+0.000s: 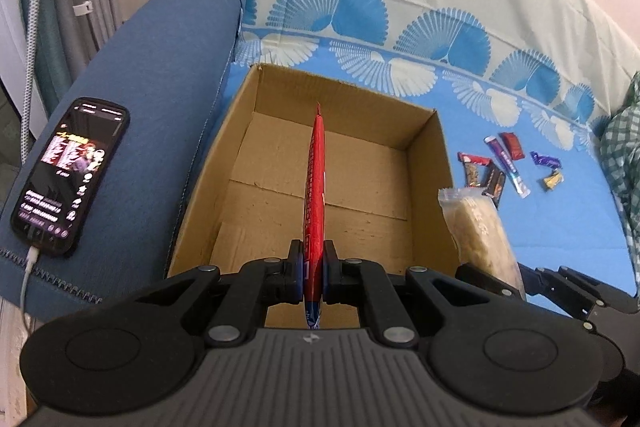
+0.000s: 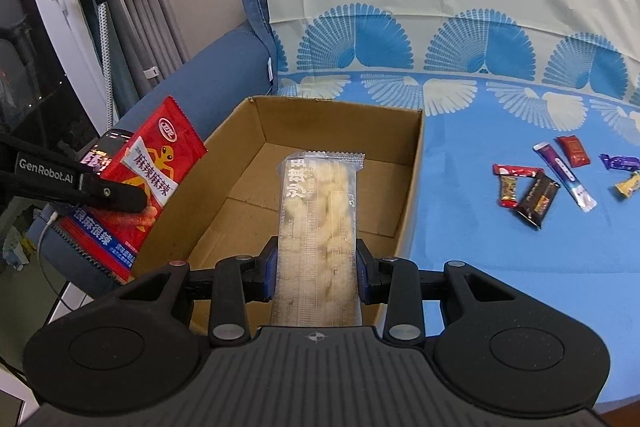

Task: Organize snacks
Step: 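Carry the red packet and cracker bar over the box with both tools, then open both tools to drop the red packet and cracker bar into the box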

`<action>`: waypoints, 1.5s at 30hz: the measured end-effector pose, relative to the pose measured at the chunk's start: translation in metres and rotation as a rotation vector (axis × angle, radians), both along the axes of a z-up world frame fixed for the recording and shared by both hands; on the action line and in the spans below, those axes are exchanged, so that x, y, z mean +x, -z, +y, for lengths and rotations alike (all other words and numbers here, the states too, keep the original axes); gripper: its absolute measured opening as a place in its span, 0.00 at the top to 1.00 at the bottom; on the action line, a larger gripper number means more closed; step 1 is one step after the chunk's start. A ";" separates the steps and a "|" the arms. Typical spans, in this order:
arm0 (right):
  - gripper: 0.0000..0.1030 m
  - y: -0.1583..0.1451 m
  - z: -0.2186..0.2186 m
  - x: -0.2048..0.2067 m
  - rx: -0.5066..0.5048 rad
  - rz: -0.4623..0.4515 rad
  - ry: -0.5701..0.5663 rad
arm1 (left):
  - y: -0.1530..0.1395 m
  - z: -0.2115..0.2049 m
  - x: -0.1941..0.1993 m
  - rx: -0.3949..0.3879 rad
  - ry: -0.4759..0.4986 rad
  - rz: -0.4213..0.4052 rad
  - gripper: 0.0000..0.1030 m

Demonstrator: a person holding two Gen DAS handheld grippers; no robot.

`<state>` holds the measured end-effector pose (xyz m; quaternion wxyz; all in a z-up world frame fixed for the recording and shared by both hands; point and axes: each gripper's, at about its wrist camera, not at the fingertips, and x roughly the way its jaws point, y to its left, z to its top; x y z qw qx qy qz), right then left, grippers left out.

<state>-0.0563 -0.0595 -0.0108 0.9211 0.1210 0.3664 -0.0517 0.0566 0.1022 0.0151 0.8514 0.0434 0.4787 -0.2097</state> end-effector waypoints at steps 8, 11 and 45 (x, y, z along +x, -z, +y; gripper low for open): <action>0.63 0.026 -0.009 0.038 0.022 0.039 -0.005 | 0.027 -0.018 0.031 0.035 0.012 0.037 0.92; 0.63 0.034 -0.010 0.051 0.024 0.056 -0.010 | 0.037 -0.023 0.041 0.048 0.011 0.046 0.92; 0.05 -0.001 0.020 -0.026 0.055 0.074 0.014 | 0.029 0.026 -0.043 0.115 -0.095 -0.022 0.00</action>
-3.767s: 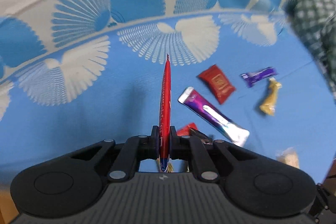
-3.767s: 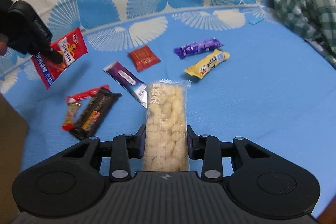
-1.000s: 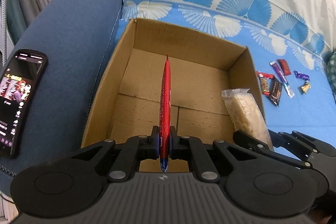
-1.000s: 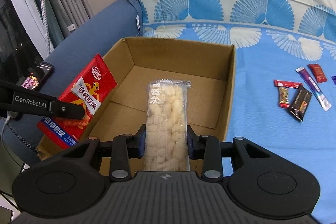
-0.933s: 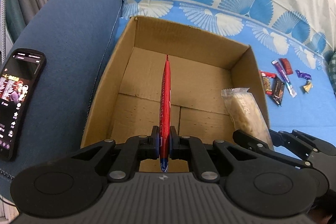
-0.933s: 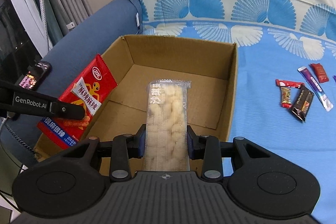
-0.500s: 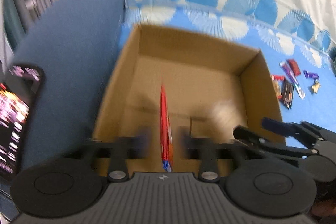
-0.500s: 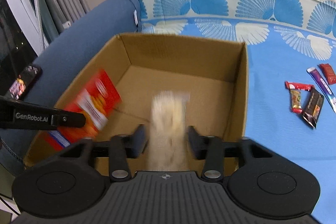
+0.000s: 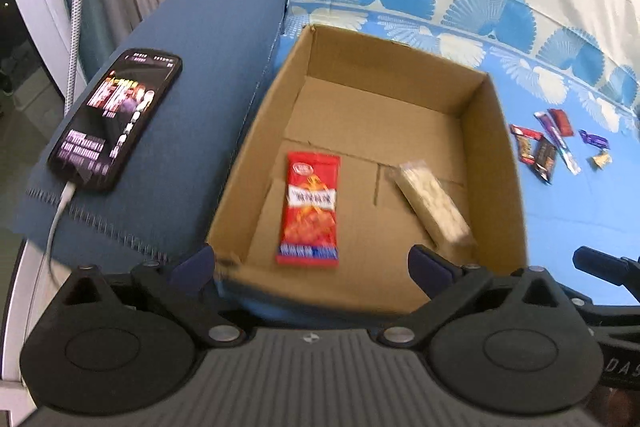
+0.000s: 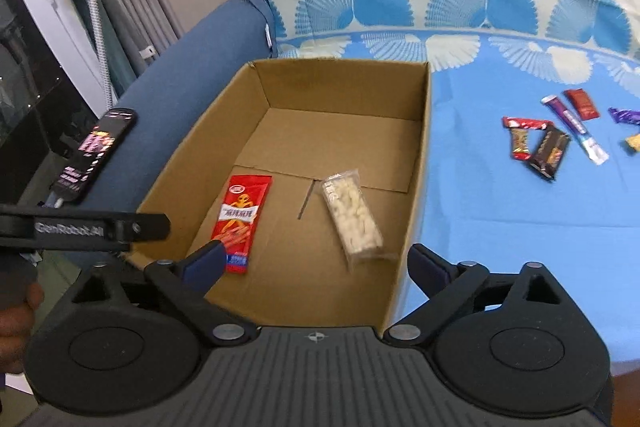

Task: Organize snacks
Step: 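Open both tools to drop the red packet and cracker bar into the box, then grasp the dark chocolate bar with the left tool while the right grasps the blue ice-pop tube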

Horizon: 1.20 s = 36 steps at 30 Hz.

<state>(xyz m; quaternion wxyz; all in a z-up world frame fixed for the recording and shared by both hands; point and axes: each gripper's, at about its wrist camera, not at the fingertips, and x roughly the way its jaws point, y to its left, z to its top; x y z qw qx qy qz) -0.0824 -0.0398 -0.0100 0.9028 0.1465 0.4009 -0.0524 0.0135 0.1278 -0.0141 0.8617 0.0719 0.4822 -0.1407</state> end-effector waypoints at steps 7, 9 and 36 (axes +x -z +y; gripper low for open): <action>0.04 -0.026 0.017 -0.054 -0.027 -0.071 -0.001 | -0.028 0.003 -0.055 -0.011 0.029 -0.069 0.00; 0.04 -0.032 0.017 -0.067 -0.028 -0.098 0.004 | -0.035 0.002 -0.066 -0.013 0.037 -0.089 0.00; 0.03 -0.045 -0.058 -0.152 0.035 -0.254 0.162 | -0.074 -0.083 -0.115 0.026 0.171 -0.152 0.00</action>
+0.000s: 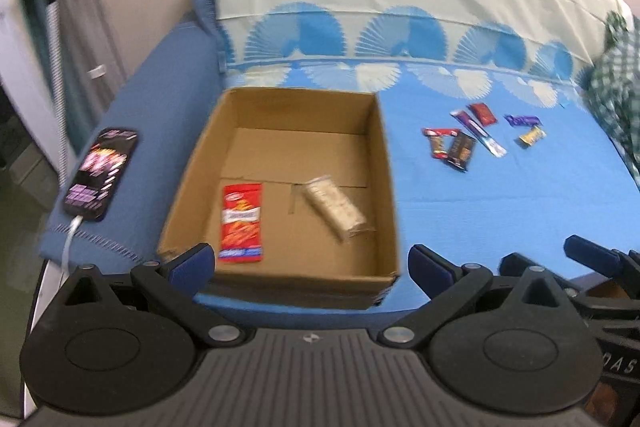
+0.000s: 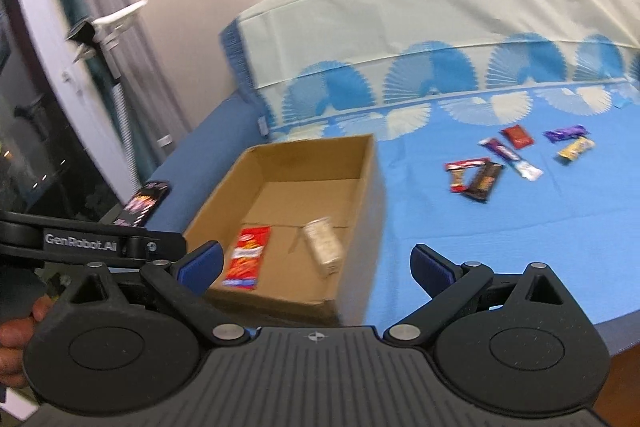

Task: Organize snacks
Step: 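Grasp the dark chocolate bar with the left tool while the right grasps the blue ice-pop tube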

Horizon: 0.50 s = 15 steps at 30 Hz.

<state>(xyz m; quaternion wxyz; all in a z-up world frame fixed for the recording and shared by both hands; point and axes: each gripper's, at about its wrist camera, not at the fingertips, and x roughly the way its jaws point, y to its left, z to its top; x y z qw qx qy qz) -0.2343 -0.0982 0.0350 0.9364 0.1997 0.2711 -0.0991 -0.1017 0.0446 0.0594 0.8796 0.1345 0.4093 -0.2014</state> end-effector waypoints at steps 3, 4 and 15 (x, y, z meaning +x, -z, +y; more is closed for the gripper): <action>0.03 0.009 -0.049 -0.007 -0.006 0.013 0.096 | 0.005 -0.048 0.016 0.018 0.066 0.035 0.00; 0.03 0.012 -0.071 -0.009 -0.013 0.020 0.141 | 0.006 -0.068 0.023 0.023 0.092 0.049 0.00; 0.03 0.040 -0.403 0.005 -0.047 0.049 0.708 | 0.080 -0.327 0.124 0.073 0.389 0.183 0.00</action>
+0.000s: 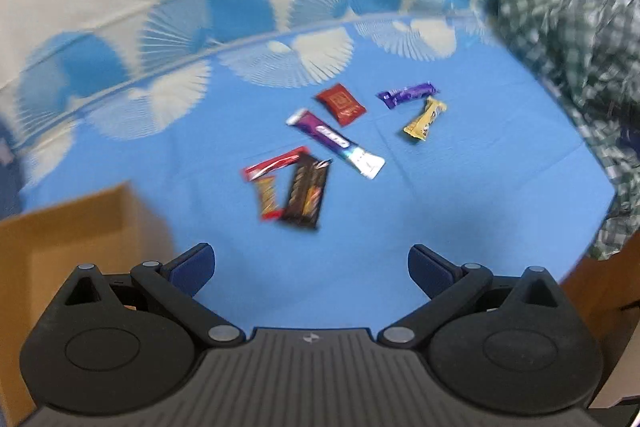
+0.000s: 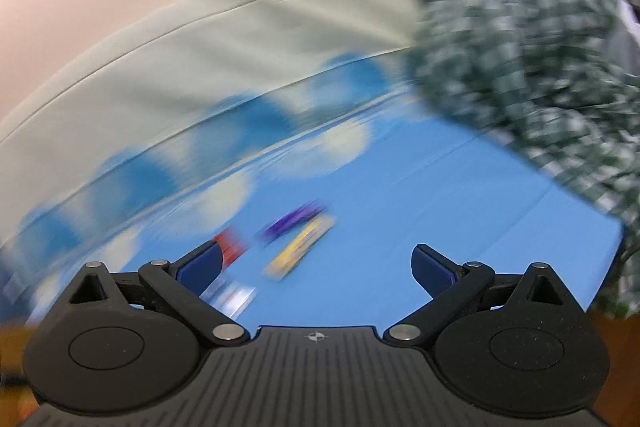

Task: Organize snacks
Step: 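Grasp the dark chocolate bar with the left tool while the right grasps the blue ice-pop tube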

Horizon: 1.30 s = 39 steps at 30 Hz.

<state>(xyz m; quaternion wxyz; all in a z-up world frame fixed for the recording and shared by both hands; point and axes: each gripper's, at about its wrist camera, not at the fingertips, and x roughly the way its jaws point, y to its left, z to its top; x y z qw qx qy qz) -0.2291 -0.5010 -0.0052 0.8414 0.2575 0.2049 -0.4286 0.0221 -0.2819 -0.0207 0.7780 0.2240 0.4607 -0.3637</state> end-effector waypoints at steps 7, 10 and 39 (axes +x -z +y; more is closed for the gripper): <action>0.02 0.067 -0.204 0.091 -0.061 0.059 0.186 | 0.124 -0.118 0.071 0.163 0.066 0.060 0.00; 0.03 0.104 -0.275 0.142 0.011 0.052 0.218 | 0.165 -0.136 0.093 0.214 0.088 0.073 0.00; 0.89 0.159 -0.156 0.120 -0.100 0.176 -0.063 | 0.130 -0.064 0.056 0.076 0.076 0.116 0.57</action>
